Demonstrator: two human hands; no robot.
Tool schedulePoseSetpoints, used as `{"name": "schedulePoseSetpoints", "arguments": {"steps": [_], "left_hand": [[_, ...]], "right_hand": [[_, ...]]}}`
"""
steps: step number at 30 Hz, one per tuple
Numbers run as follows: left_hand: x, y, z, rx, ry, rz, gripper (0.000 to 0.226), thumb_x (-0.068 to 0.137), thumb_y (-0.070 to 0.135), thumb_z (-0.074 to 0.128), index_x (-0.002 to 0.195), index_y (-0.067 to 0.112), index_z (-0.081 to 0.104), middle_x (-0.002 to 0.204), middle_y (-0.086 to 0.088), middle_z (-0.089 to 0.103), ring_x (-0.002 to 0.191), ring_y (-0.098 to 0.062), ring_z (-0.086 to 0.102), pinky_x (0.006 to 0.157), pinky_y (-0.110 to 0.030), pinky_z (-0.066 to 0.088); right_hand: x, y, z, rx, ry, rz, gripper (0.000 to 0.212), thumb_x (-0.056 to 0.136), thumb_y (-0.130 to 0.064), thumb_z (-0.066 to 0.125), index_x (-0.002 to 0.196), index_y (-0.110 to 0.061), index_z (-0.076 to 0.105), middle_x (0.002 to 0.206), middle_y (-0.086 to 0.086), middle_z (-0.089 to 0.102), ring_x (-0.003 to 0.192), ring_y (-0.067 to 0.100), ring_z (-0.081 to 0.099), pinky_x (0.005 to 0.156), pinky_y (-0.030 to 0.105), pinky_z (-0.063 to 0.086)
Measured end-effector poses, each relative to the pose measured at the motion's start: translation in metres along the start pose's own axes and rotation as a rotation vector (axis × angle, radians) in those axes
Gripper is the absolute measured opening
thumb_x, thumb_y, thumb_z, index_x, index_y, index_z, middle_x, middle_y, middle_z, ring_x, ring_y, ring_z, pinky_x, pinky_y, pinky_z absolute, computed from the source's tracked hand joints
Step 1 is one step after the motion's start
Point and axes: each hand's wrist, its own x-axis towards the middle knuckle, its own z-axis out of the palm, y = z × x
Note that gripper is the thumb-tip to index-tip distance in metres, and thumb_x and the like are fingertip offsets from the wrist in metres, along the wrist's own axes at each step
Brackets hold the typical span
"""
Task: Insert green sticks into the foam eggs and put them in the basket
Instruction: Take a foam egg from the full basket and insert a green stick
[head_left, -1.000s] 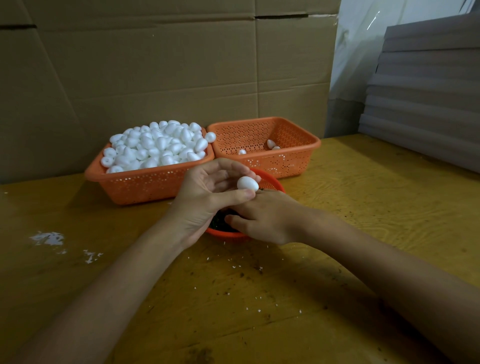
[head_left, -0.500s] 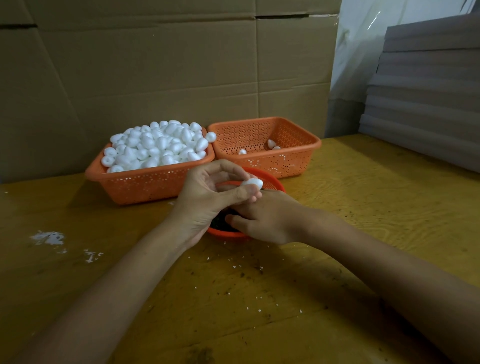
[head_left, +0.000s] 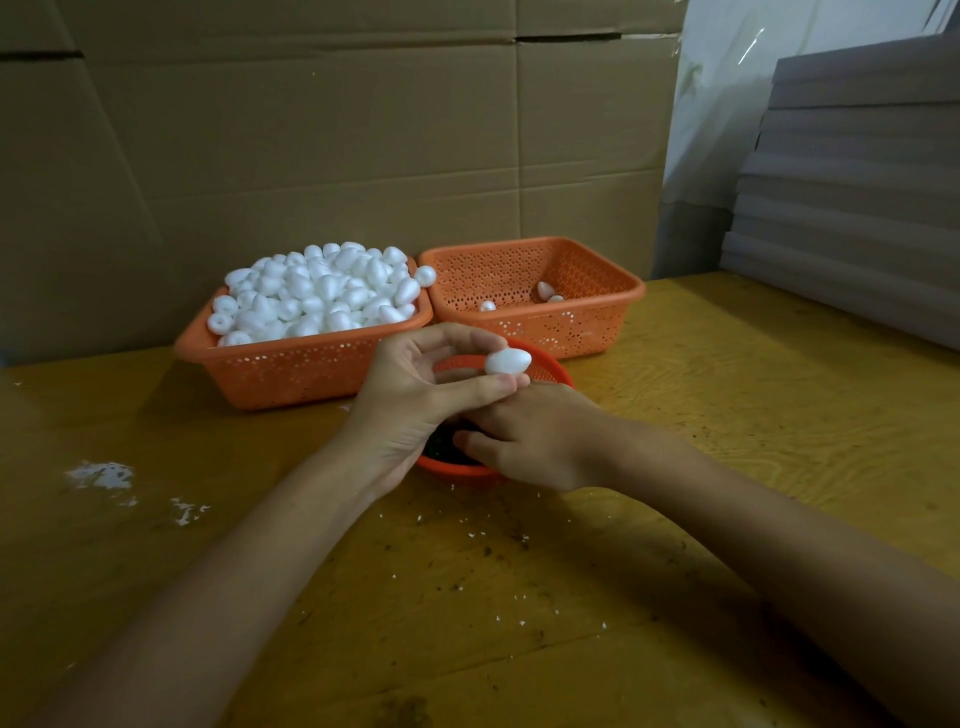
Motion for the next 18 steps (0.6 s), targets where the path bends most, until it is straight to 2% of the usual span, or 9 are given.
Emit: {"name": "schedulePoseSetpoints", "arguments": {"steps": [6,11,18], "left_hand": [[0.0003,-0.0010,-0.0015,-0.033,-0.042,0.027,0.032,0.070,0.001,0.083,0.098,0.007,0.068,0.106,-0.009,0.077,0.109,-0.037,0.075,0.097,-0.043,0.061],[0.0004,0.0001,-0.0008,-0.073,-0.053,0.017,0.034,0.073,0.003,0.082,0.103,0.005,0.067,0.104,-0.006,0.078,0.108,-0.037,0.076,0.085,-0.032,0.063],[0.0017,-0.0004,-0.0028,-0.173,-0.039,-0.010,0.028,0.080,0.001,0.078,0.105,0.002,0.065,0.104,-0.013,0.075,0.110,-0.041,0.074,0.084,-0.030,0.063]], "right_hand": [[-0.0010,0.0000,0.0016,0.021,0.020,0.011,0.046,0.111,-0.042,0.033,0.145,-0.020,0.055,0.152,0.008,0.052,0.141,0.022,0.043,0.112,0.044,0.039],[0.0002,0.0008,0.0025,-0.015,0.009,0.016,0.048,0.111,-0.043,0.031,0.144,-0.020,0.056,0.153,0.008,0.051,0.142,0.022,0.041,0.113,0.043,0.038],[0.0000,0.0004,0.0033,-0.017,0.008,0.025,0.048,0.111,-0.043,0.031,0.145,-0.018,0.053,0.150,0.009,0.055,0.141,0.023,0.042,0.109,0.040,0.037]]}}
